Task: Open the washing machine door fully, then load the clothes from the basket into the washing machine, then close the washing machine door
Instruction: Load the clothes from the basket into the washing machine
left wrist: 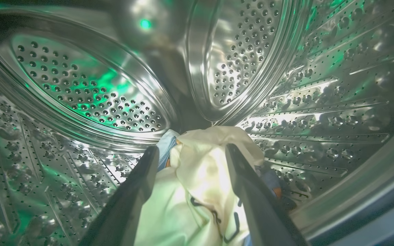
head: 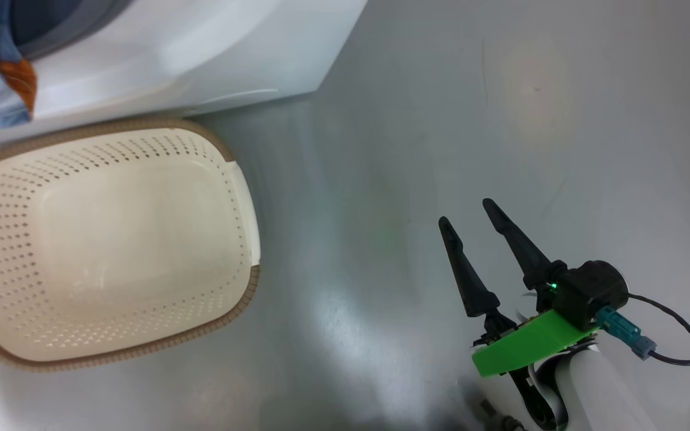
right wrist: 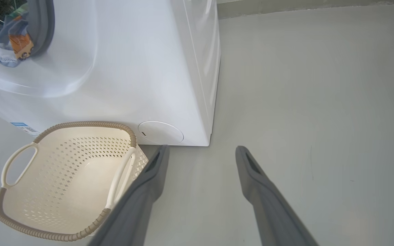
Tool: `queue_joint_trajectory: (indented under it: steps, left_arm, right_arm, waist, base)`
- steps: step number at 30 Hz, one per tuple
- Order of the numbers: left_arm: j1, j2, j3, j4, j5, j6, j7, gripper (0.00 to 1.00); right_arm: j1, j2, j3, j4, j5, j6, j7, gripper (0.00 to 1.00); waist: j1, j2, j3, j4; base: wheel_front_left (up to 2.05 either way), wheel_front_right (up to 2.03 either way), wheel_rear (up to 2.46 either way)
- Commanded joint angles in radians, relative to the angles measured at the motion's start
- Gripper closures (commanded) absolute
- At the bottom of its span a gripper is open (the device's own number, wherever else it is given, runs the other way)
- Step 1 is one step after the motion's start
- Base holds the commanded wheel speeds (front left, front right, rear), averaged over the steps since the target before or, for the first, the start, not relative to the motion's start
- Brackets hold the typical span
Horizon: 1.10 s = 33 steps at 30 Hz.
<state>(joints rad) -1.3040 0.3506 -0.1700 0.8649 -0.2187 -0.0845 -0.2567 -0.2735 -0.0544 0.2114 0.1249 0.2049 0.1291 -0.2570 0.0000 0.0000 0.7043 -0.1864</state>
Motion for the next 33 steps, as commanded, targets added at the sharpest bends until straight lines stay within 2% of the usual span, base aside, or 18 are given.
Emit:
queue_joint_trajectory:
  steps: [1,21,33]
  left_arm:
    - [0.022,0.042,0.020,-0.029,-0.009,-0.002,-0.005,0.00]
    - [0.394,-0.057,0.112,-0.191,-0.021,-0.002,-0.005,0.00]
    - [0.599,-0.092,0.164,-0.319,-0.021,-0.002,-0.005,0.00]
  right_arm:
    - [0.013,0.004,0.018,-0.014,0.011,0.002,-0.005,0.00]
    - [0.050,0.004,0.012,0.037,-0.002,0.002,-0.005,0.00]
    - [0.079,0.004,0.007,0.043,0.000,0.002,-0.005,0.00]
  waist:
    - [0.0000,0.0000,-0.025,0.015]
    - [0.0000,0.0000,-0.264,0.113]
    - [0.0000,0.0000,-0.335,0.138]
  base:
    - [0.00,0.00,0.00]
    - [0.00,0.00,0.00]
    - [0.00,0.00,0.00]
